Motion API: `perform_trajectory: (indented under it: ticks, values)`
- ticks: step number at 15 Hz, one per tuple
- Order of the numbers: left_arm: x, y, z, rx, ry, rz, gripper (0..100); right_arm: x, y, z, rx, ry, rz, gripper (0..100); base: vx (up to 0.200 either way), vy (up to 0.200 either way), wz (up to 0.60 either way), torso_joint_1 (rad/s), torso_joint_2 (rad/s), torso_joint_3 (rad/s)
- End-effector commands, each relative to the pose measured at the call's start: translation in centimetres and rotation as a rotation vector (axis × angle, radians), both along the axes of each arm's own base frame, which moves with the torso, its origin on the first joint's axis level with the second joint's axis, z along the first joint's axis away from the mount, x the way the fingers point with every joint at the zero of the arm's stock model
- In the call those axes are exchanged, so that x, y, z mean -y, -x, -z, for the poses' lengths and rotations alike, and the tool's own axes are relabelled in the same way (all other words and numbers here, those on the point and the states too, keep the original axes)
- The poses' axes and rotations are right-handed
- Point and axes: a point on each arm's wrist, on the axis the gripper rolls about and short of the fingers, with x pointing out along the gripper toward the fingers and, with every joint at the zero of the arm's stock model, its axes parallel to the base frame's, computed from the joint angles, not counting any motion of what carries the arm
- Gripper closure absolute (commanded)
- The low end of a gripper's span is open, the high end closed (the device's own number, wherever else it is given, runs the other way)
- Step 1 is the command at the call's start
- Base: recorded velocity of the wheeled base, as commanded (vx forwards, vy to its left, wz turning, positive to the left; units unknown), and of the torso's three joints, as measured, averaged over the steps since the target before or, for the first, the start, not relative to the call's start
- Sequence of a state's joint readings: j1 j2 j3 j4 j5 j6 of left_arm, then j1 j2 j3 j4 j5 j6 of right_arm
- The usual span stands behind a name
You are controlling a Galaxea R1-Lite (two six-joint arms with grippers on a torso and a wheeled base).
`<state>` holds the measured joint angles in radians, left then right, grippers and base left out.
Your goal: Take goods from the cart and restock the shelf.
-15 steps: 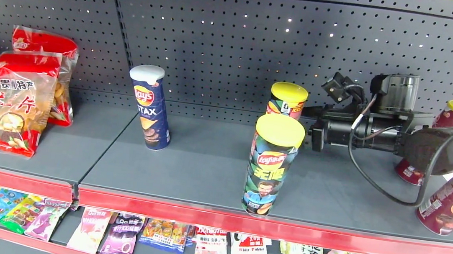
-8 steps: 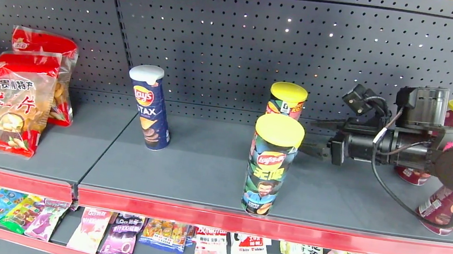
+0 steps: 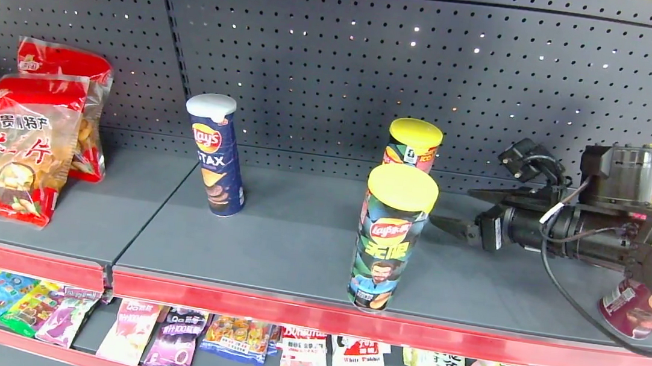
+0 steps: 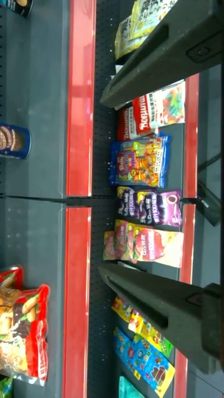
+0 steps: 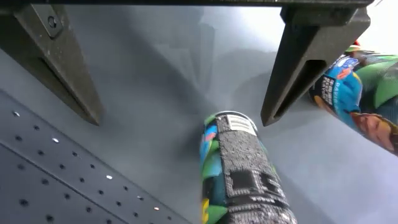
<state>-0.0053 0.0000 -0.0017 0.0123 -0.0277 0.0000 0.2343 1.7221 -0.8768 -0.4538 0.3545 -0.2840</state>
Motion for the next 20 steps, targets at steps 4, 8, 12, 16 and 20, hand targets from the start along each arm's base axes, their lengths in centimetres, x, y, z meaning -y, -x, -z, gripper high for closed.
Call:
perform_trajectory:
  ticks: [4, 8, 12, 16, 20]
  values:
    - [0.0, 0.0, 0.0, 0.0, 0.002, -0.001, 0, 0.9, 3.7, 0.2, -0.02, -0.014, -0.025, 0, 0.0, 0.0, 0.0, 0.0, 0.0, 0.0]
    - [0.0, 0.0, 0.0, 0.0, 0.0, -0.001, 0, 1.4, 5.7, -0.4, 0.012, -0.081, -0.266, 0, 0.0, 0.0, 0.0, 0.0, 0.0, 0.0]
    - [0.0, 0.0, 0.0, 0.0, 0.0, 0.001, 0, 0.1, 4.8, 0.3, 0.072, -0.078, -0.395, 0, 0.0, 0.0, 0.0, 0.0, 0.0, 0.0]
    - [0.0, 0.0, 0.0, 0.0, 0.0, 0.001, 0, -1.1, 4.5, -0.1, 0.072, -0.102, -0.462, 0, 0.0, 0.0, 0.0, 0.0, 0.0, 0.0]
    - [0.0, 0.0, 0.0, 0.0, 0.0, -0.001, 0, -2.3, 3.9, 0.0, 0.065, -0.108, -0.497, 0, 0.0, 0.0, 0.0, 0.0, 0.0, 0.0]
